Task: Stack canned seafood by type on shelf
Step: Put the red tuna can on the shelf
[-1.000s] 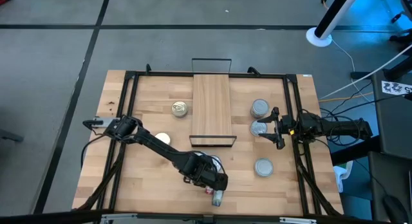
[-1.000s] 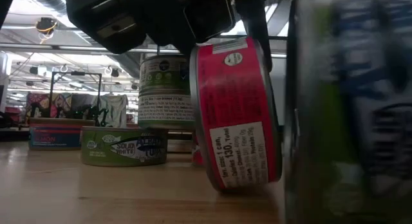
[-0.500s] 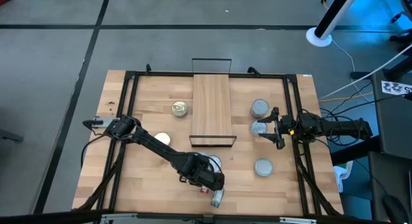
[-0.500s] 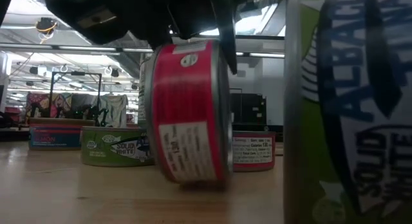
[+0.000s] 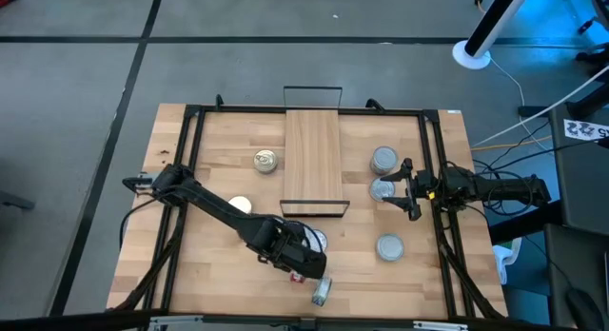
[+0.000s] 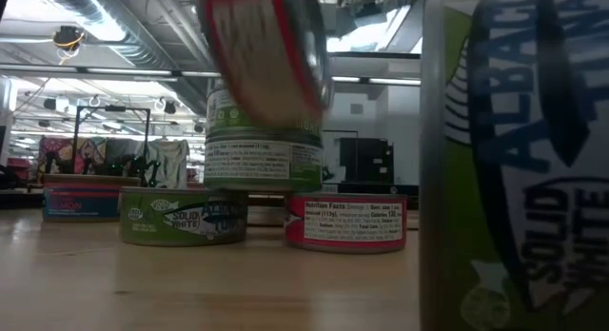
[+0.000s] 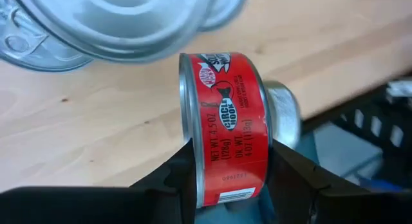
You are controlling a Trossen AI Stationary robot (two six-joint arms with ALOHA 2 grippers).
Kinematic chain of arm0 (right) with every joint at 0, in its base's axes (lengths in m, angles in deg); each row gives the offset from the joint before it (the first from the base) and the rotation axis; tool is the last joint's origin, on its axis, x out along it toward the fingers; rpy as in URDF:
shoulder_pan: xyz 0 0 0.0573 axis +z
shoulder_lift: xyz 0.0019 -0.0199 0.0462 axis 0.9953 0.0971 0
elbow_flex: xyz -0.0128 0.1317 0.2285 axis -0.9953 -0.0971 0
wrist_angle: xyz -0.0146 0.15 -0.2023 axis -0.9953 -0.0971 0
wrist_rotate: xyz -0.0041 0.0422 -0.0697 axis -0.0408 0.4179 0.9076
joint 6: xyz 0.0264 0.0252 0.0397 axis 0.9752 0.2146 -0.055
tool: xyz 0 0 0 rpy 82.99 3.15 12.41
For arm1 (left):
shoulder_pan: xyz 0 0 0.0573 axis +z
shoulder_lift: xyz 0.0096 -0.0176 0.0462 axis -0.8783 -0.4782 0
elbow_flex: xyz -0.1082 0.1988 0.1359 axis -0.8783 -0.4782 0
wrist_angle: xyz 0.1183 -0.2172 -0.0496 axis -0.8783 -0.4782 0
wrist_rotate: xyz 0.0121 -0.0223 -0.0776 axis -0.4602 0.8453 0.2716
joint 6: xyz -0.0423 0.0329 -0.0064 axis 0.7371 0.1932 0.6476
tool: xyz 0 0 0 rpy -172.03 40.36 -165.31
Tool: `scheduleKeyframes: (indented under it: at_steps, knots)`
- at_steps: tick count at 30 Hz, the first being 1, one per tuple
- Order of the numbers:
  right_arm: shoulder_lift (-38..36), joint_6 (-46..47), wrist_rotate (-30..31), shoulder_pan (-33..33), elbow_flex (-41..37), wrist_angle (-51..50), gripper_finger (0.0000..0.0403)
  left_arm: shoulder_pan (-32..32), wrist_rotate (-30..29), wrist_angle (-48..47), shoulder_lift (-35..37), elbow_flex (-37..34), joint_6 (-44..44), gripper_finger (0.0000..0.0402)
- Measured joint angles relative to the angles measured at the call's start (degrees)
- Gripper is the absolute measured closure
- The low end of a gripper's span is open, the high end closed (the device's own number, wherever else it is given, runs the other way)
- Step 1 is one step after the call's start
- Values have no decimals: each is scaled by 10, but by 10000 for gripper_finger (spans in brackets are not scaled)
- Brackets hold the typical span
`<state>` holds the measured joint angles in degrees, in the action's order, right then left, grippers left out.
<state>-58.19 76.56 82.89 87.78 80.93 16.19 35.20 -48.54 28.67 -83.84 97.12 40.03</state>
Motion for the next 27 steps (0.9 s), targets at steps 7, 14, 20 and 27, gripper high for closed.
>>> scheduleKeyframes:
  at_steps: [7, 14, 20, 27]
  knots:
    - [0, 0, 0, 0, 0, 0, 110, -5, -3, 4, 67, 0, -69, 265]
    - [0, 0, 0, 0, 0, 0, 110, 5, -115, 20, 132, 1, -190, 261]
    - [0, 0, 0, 0, 0, 0, 110, 43, -200, 15, 169, 1, -349, 264]
    - [0, 0, 0, 0, 0, 0, 110, 138, -215, -2, 185, 1, -571, 260]
